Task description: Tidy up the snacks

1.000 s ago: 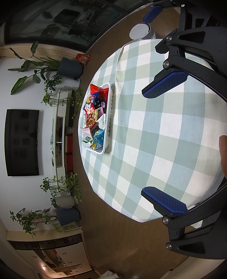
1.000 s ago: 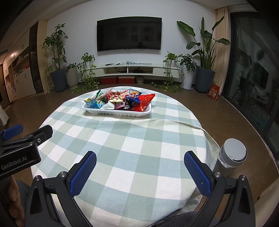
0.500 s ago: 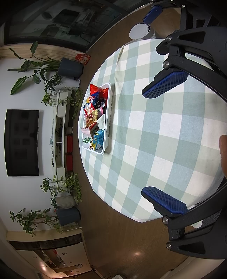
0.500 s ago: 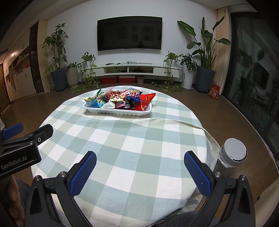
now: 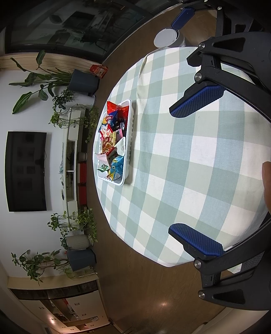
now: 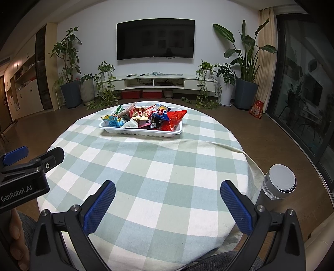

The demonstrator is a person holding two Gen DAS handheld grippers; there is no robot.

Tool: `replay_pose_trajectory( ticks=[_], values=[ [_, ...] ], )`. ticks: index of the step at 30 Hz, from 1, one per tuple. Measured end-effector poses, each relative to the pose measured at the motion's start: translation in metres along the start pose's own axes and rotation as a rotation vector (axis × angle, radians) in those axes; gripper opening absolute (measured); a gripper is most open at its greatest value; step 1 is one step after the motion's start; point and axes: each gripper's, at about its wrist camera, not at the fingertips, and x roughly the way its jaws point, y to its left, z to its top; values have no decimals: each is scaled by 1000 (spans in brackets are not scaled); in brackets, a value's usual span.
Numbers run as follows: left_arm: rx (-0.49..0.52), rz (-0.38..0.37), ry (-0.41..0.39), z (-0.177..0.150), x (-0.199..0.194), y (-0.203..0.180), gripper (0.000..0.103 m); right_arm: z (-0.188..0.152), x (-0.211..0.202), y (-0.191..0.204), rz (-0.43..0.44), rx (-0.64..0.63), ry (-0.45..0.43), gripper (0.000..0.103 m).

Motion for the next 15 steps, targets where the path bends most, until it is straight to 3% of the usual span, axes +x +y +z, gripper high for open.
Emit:
replay_pose_trajectory(
  ticks=[15],
  values=[
    [0, -1, 0, 0, 0, 0, 103, 0, -1, 0, 0, -1, 2, 103]
  ],
)
